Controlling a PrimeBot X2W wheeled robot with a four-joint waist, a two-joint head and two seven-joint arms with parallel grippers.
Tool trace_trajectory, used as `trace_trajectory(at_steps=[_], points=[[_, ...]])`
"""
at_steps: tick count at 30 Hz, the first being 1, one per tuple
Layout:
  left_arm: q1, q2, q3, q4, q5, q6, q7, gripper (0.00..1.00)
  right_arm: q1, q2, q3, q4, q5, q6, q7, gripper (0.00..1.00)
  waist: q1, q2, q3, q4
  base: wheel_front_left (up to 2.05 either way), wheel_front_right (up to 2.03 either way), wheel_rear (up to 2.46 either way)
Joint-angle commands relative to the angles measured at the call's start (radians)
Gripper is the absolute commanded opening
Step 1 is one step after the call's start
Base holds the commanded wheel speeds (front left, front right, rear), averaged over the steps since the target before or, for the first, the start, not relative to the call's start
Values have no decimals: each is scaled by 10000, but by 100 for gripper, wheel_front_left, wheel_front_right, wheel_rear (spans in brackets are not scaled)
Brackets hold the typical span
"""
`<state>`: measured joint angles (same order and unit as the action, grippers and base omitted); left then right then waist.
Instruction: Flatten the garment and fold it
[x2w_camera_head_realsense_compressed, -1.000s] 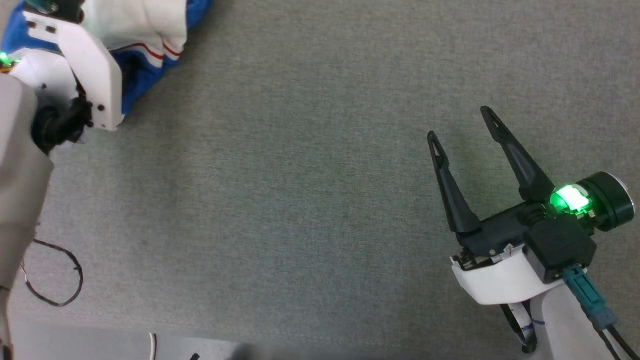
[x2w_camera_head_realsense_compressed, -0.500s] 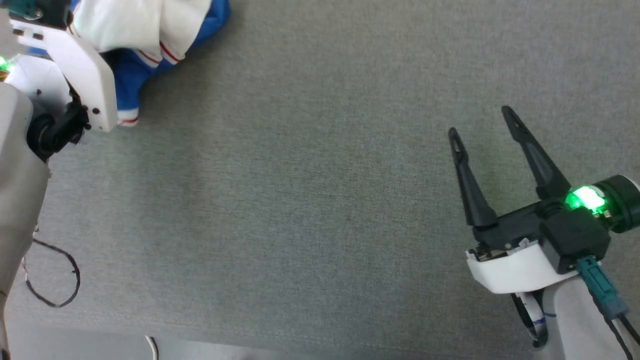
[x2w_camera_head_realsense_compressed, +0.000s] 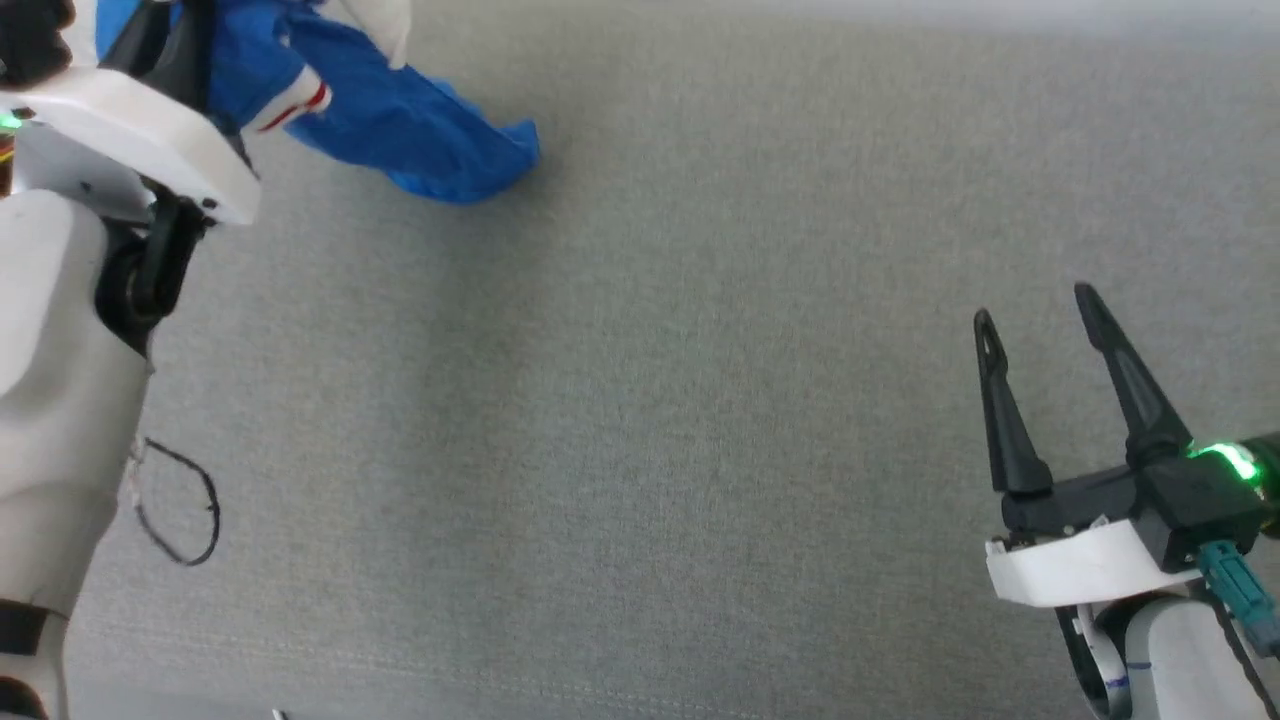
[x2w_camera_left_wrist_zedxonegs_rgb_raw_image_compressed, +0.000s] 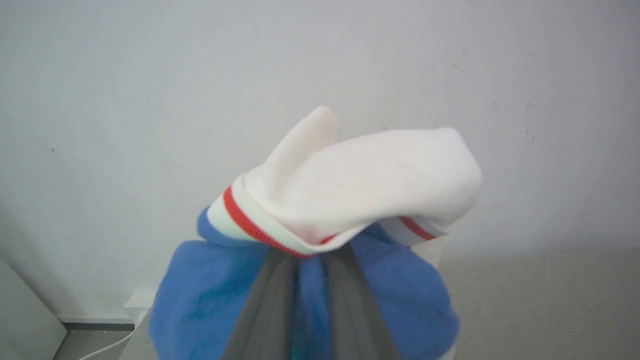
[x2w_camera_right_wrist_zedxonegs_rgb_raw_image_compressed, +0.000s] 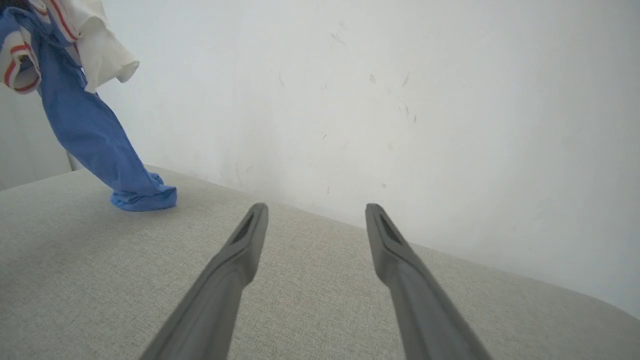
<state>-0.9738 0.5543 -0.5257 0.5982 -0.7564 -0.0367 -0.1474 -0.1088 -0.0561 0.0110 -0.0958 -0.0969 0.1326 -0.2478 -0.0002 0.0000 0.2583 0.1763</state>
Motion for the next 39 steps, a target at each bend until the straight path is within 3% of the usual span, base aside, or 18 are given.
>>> trace_trajectory(at_steps=[1, 13, 25, 32, 39], points=[[124, -114, 90, -243, 35, 166, -233, 0, 155, 33, -40, 51, 29, -19, -41, 100, 2, 0, -1025, 35, 0, 0, 0], [930, -530, -192, -3184, 237, 967, -407, 0, 681, 56, -265, 308, 377, -19, -91, 100, 2, 0, -1843, -1209, 0, 0, 0], [946, -1903, -927, -5099, 451, 1629, -418, 0, 579, 57, -44, 236, 539, -19, -110, 100, 2, 0, -1483, -3268, 0, 0, 0], [1719, -2209, -2143, -3832, 860, 1801, 261, 0, 473, 58, -39, 191, 780, -19, -124, 100, 2, 0, -901, -4179, 0, 0, 0], [3163, -2342, -3423, -1372, 746, 1180, 965, 0, 362, 58, -15, 236, 962, -19, -135, 100, 2, 0, -395, -4456, 0, 0, 0]])
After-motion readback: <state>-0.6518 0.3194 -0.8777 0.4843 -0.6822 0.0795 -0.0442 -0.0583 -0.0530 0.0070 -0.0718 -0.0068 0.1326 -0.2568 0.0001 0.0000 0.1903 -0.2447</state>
